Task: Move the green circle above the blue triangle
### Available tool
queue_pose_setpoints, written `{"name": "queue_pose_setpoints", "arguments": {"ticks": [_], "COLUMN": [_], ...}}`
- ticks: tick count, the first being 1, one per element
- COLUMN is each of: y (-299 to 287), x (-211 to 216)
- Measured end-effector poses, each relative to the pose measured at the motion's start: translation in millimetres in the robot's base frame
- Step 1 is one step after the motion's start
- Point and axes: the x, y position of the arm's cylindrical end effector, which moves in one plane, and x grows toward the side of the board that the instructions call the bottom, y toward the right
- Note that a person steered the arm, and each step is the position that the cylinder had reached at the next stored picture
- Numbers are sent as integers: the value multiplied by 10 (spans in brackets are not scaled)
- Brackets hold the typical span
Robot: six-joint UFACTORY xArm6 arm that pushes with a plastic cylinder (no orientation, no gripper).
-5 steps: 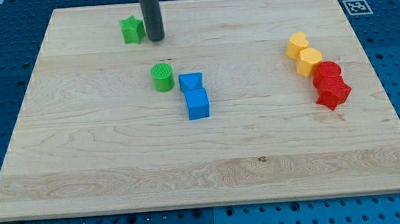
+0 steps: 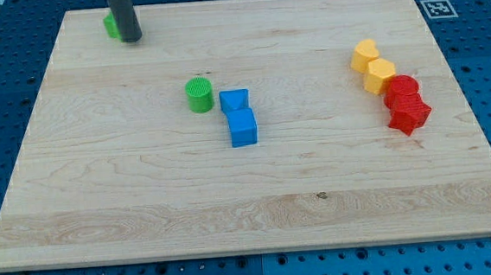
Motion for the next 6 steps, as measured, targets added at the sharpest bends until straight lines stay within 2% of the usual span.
{"name": "queue_pose_setpoints", "arguments": {"ticks": [2,3,4,5,6], "y": [365,661,1020,1325,1558], "x": [1082,1363,1559,1575,1182]}}
